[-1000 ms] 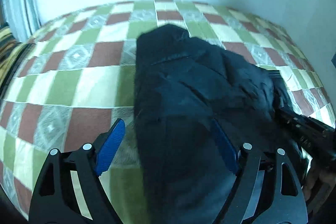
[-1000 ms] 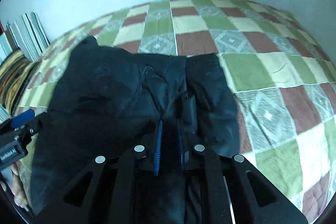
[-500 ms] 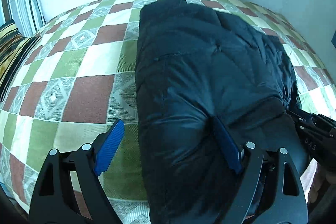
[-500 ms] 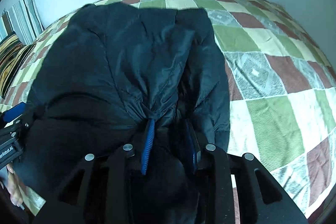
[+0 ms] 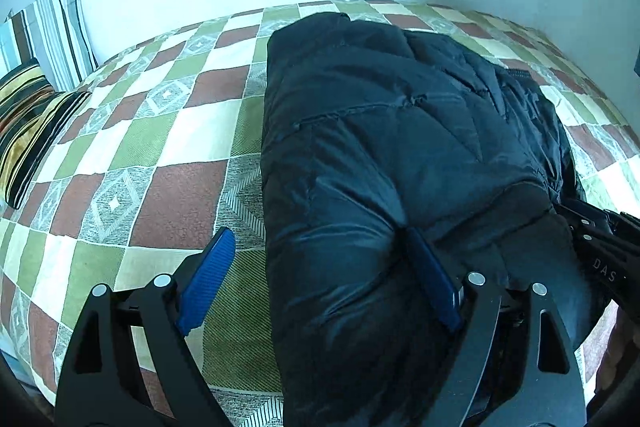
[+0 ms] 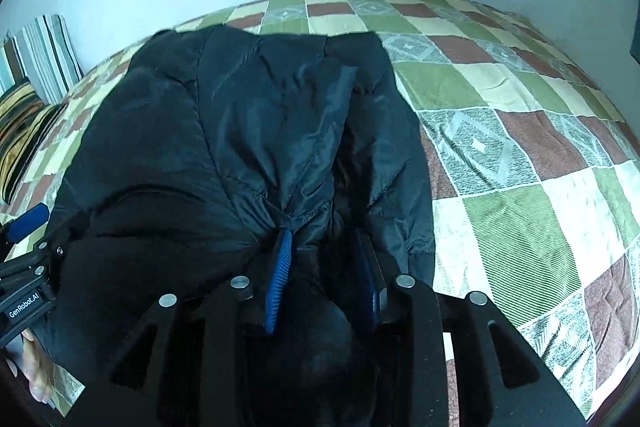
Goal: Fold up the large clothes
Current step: 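Open both tools and release the folded jacket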
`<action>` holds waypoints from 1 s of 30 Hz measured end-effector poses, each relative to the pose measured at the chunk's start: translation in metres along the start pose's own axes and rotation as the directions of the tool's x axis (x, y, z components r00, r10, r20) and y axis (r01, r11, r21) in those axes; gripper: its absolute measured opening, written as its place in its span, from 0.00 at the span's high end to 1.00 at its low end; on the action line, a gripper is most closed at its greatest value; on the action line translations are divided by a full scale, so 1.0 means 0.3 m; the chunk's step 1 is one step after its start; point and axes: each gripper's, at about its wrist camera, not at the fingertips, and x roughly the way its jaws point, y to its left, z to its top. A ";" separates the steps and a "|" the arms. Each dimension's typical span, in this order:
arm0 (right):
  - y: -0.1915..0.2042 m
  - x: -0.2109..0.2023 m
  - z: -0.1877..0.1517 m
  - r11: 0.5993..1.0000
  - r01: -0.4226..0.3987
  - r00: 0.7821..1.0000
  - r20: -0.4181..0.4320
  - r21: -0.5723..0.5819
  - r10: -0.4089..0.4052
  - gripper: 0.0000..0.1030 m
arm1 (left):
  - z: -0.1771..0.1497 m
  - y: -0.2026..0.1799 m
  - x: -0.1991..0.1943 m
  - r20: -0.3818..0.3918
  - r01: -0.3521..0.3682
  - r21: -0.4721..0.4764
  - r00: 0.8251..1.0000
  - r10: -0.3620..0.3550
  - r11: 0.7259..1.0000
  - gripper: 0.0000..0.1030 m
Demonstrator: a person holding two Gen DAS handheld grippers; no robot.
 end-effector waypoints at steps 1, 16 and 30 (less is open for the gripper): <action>-0.002 -0.005 0.003 1.000 0.002 1.000 0.006 0.002 -0.002 0.65 | 0.003 0.004 -0.006 0.003 0.004 -0.007 1.000 -0.004 1.000 0.16; 0.006 -0.233 0.047 1.000 0.002 0.989 0.150 0.010 -0.004 0.33 | 0.026 0.023 -0.180 0.086 -0.034 -0.037 0.996 0.037 0.999 0.11; 0.056 -0.380 0.022 0.999 -0.015 0.974 0.227 -0.032 0.022 0.26 | 0.009 0.021 -0.355 0.179 -0.021 -0.070 0.983 0.033 0.997 0.07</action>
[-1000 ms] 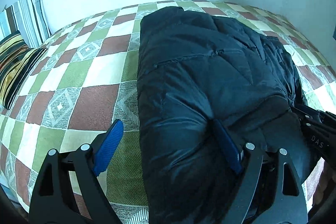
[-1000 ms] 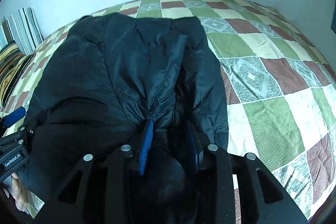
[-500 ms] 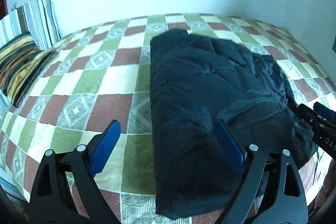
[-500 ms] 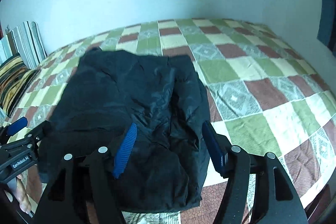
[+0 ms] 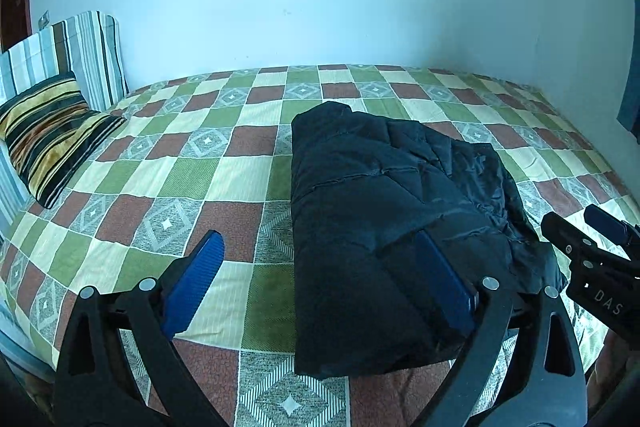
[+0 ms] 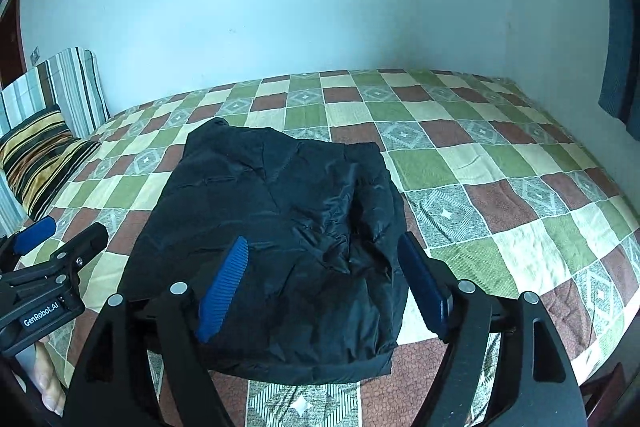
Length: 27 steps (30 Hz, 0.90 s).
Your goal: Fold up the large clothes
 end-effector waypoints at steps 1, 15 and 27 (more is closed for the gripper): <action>0.001 -0.006 -0.001 1.000 0.000 1.000 0.003 -0.002 0.000 0.26 | -0.002 0.000 -0.008 0.004 -0.003 0.000 1.000 0.003 1.000 0.07; 0.018 -0.075 -0.005 1.000 -0.008 0.999 0.038 -0.010 0.009 0.26 | -0.010 -0.003 -0.092 0.045 0.006 -0.002 0.999 -0.006 1.000 0.07; 0.021 -0.089 -0.008 1.000 -0.011 0.999 0.044 -0.015 0.012 0.26 | -0.010 -0.003 -0.104 0.036 -0.009 0.011 0.999 0.009 1.000 0.06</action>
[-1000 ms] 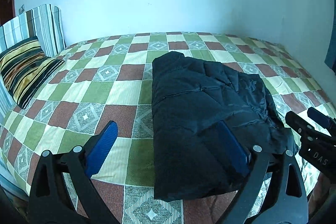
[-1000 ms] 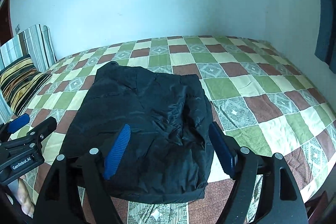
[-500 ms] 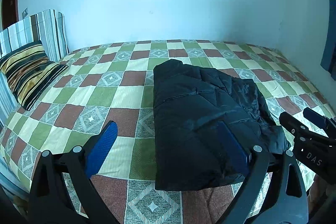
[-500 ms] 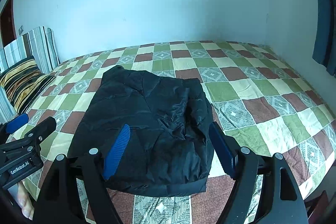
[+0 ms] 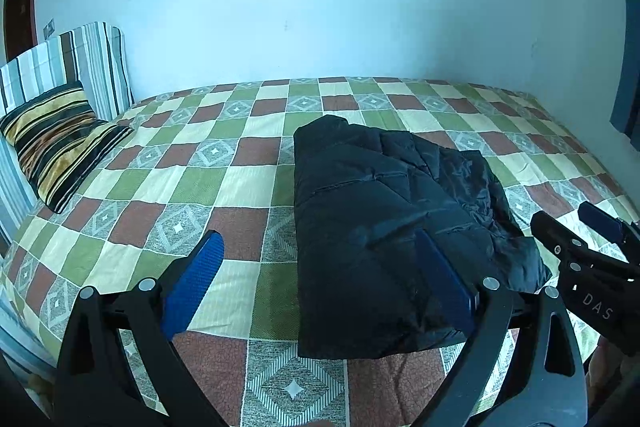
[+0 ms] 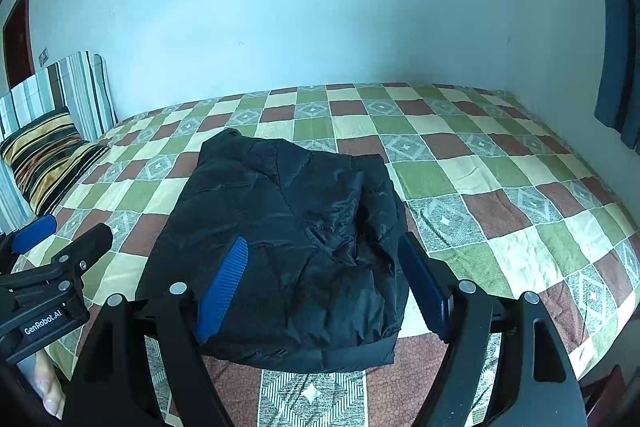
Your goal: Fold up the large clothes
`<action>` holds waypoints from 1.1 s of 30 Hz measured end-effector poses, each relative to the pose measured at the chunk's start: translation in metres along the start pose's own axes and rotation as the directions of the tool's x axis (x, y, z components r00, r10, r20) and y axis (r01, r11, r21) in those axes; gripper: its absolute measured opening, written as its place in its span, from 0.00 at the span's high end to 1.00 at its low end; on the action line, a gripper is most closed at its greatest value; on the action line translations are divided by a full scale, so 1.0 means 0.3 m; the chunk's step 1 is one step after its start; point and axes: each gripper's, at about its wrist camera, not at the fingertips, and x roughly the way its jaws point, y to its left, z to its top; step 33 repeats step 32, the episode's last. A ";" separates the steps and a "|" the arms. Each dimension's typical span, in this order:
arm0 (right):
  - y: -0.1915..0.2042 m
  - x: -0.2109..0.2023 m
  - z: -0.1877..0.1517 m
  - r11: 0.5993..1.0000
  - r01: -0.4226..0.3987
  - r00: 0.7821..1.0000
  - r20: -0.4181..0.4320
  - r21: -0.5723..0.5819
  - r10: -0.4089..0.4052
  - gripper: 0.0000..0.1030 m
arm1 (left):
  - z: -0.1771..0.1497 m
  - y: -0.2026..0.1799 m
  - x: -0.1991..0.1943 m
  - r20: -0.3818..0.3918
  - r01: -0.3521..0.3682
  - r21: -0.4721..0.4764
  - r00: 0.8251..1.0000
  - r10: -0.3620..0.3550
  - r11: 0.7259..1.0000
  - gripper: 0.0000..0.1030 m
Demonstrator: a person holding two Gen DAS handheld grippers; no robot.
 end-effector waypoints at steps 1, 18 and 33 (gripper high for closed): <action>0.000 -0.002 -0.001 1.000 0.000 1.000 0.001 -0.001 0.000 0.26 | 0.000 -0.002 -0.001 0.002 -0.005 0.006 1.000 0.005 1.000 0.06; -0.013 0.003 -0.011 1.000 0.002 1.000 -0.015 -0.015 -0.002 0.26 | -0.004 -0.008 -0.010 0.026 0.035 0.010 0.999 -0.035 0.999 0.02; -0.166 0.087 0.009 0.995 0.087 0.996 -0.034 0.044 -0.086 0.22 | -0.025 0.192 0.190 -0.069 -0.059 -0.088 0.996 0.053 0.994 0.02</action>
